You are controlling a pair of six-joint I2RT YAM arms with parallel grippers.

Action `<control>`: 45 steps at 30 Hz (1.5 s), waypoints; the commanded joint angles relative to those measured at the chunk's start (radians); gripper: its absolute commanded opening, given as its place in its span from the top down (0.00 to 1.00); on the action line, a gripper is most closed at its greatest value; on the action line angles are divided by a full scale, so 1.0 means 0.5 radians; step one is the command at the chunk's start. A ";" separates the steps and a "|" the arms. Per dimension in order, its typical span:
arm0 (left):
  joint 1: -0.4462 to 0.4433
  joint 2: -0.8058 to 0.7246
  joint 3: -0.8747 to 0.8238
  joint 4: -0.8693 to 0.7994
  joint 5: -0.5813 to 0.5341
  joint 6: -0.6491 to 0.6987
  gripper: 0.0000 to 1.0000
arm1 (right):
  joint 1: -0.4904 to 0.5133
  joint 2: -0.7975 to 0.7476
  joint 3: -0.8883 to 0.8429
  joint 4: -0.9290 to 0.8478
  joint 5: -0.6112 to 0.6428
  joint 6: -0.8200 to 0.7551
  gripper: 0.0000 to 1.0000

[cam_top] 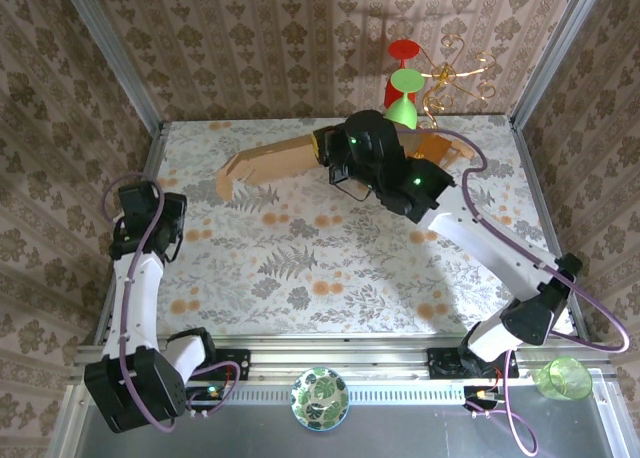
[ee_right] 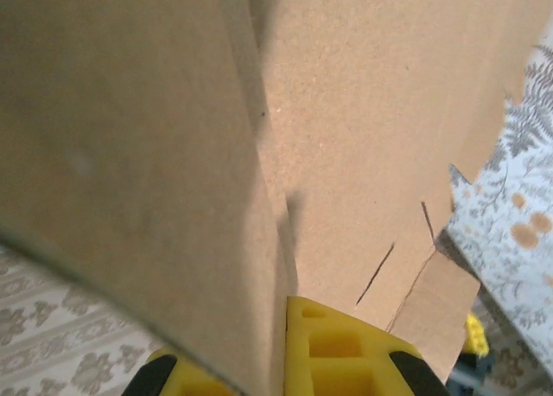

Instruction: Fold the paper box

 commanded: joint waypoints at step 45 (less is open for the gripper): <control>-0.816 0.503 0.699 0.134 0.431 0.256 0.53 | -0.354 0.248 -1.372 1.596 -0.054 0.279 1.00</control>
